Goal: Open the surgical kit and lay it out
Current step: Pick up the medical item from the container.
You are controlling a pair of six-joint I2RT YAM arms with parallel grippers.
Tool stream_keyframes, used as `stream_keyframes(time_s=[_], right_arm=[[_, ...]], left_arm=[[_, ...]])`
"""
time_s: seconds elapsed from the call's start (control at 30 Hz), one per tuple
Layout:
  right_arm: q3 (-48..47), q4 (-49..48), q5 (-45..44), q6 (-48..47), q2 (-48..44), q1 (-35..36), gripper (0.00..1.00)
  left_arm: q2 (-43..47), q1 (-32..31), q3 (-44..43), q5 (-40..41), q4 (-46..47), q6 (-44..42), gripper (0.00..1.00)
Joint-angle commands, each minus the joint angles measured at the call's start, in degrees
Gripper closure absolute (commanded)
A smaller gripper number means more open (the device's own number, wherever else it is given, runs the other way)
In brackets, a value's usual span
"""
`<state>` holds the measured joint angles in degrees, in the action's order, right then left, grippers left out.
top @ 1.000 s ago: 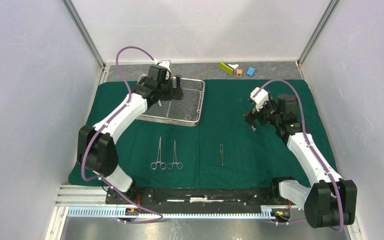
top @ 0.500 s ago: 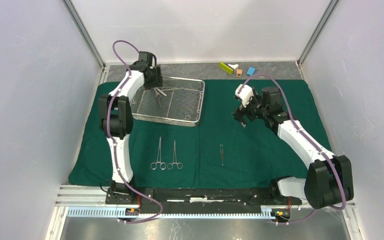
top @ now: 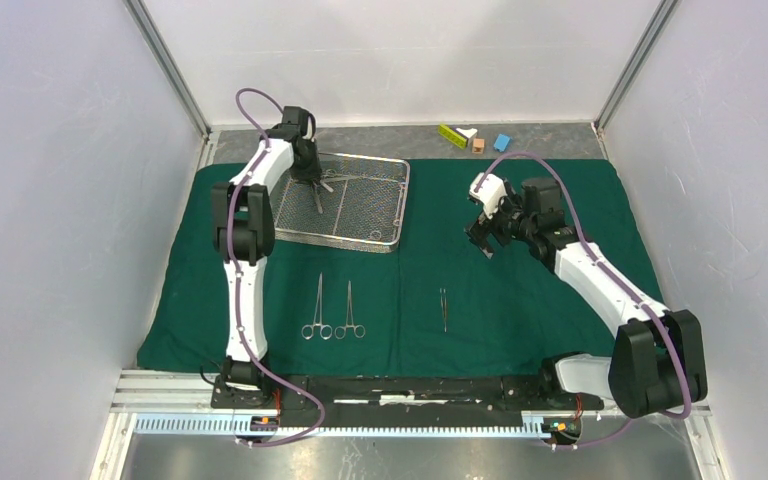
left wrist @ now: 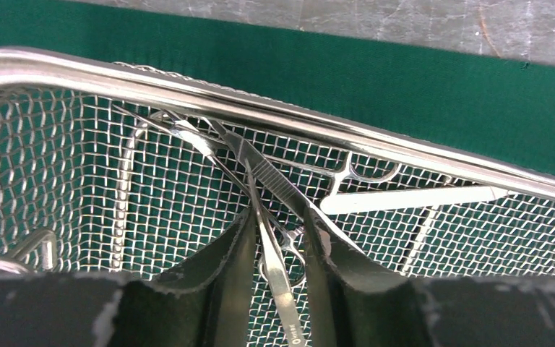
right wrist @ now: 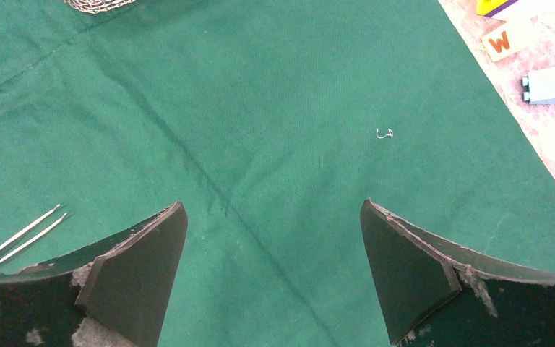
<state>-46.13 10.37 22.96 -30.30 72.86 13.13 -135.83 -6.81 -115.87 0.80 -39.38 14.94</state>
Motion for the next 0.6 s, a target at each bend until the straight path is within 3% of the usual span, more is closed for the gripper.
stream_keyframes(time_s=[0.0, 0.4, 0.57], right_arm=[[-0.1, -1.0, -0.3, -0.6, 0.5, 0.1, 0.03], [-1.0, -0.3, 0.7, -0.6, 1.1, 0.1, 0.03], [-2.5, 0.1, 1.6, -0.2, 0.0, 0.1, 0.03]], left_arm=[[-0.5, 0.4, -2.0, -2.2, -0.9, 0.0, 0.66], [6.5, 0.8, 0.0, -2.4, -0.4, -0.4, 0.96], [14.1, 0.9, 2.9, -4.1, 0.7, -1.4, 0.98]])
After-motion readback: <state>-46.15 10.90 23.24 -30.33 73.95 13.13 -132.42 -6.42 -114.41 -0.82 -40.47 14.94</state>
